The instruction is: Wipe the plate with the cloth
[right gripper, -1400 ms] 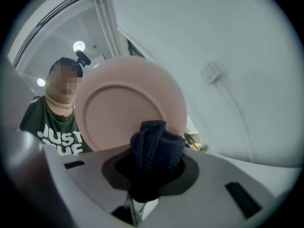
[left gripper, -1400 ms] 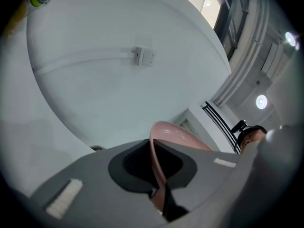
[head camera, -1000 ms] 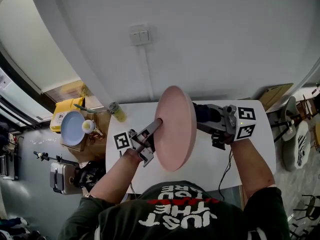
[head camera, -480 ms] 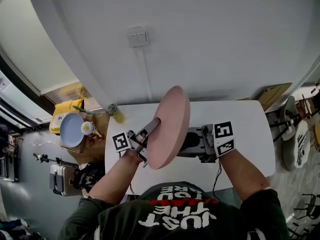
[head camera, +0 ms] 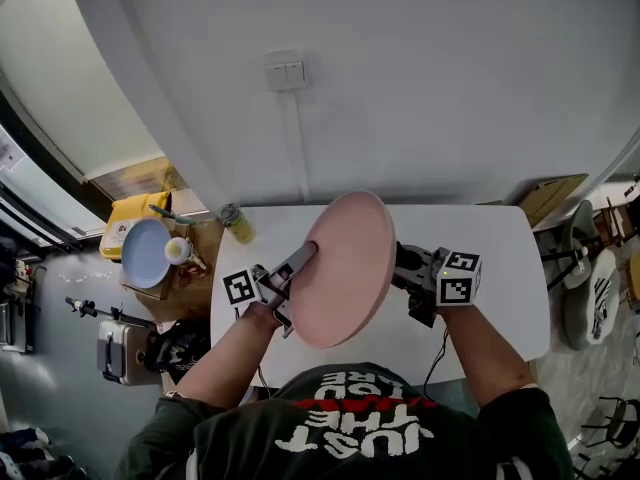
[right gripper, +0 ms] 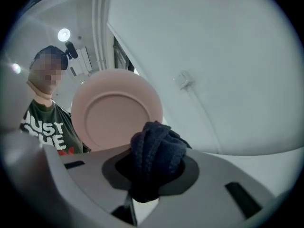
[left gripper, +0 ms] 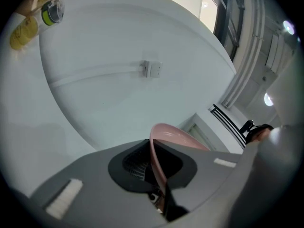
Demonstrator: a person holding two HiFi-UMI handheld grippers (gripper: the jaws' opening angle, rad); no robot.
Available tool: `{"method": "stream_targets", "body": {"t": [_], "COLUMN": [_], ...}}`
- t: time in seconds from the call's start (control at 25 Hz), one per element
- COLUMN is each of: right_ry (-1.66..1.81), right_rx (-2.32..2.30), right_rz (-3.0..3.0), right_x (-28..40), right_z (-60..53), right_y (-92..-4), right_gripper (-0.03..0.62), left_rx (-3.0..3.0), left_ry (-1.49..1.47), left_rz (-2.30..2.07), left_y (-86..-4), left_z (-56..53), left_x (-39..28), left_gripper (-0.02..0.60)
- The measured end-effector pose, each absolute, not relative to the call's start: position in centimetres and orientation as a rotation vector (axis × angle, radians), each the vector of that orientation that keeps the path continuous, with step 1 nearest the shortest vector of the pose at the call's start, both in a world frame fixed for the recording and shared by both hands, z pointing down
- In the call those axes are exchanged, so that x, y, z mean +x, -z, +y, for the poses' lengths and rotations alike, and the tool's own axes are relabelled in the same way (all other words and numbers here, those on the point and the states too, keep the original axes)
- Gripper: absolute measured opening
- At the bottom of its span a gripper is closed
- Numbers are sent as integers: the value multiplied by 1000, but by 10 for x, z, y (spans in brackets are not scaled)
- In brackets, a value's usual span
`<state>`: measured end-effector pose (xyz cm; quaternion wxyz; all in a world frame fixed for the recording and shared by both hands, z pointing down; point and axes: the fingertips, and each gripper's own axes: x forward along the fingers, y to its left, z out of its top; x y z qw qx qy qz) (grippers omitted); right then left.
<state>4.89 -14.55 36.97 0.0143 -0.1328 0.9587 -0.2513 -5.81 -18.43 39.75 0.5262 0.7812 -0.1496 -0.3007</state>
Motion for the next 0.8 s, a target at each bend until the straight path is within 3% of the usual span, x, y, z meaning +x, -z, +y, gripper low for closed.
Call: {"method": "stream_targets", "body": {"t": [0.36, 0.8], "right_ry": [692, 663], "right_rx": [-866, -1123], "right_rz": [2914, 2939], "right_x": [139, 174], "right_z": [-155, -152], "right_y": [-370, -412], "right_gripper": [74, 74], "left_rx": [1896, 1940], "left_ry": [601, 362], "left_rz": [-663, -898], "left_y": [-433, -485], "left_z": [-202, -207], "left_x": [-118, -136], "left_gripper": [18, 18]}}
